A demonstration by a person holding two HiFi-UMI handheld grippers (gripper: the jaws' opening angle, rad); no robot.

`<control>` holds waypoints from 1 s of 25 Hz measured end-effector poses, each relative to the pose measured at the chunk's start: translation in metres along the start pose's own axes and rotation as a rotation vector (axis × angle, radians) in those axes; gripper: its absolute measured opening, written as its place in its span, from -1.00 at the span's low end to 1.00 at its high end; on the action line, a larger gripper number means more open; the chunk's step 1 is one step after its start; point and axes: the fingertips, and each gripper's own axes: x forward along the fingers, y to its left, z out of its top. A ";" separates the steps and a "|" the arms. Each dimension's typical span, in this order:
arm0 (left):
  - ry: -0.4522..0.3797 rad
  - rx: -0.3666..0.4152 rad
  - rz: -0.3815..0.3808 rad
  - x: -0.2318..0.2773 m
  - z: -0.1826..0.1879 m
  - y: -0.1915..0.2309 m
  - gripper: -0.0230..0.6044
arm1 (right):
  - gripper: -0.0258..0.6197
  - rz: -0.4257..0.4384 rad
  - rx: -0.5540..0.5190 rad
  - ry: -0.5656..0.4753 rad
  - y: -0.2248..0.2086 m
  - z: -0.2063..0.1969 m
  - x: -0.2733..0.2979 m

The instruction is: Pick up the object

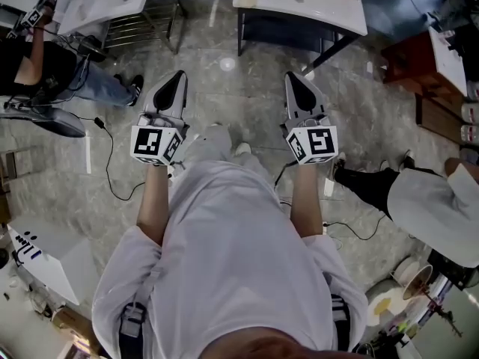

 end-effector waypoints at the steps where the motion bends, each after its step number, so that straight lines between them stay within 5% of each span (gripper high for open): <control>1: 0.003 0.000 0.002 0.003 -0.003 0.002 -0.93 | -0.92 0.000 0.002 0.004 -0.002 -0.003 0.002; 8: -0.026 -0.010 -0.006 0.042 -0.011 0.034 -0.93 | -0.92 -0.014 -0.012 0.022 -0.008 -0.014 0.041; 17: -0.074 0.014 -0.023 0.144 -0.002 0.133 -0.93 | -0.92 -0.051 -0.007 0.034 -0.031 -0.012 0.172; 25: -0.063 -0.027 -0.115 0.231 -0.002 0.203 -0.93 | -0.92 -0.130 0.025 0.076 -0.063 -0.021 0.271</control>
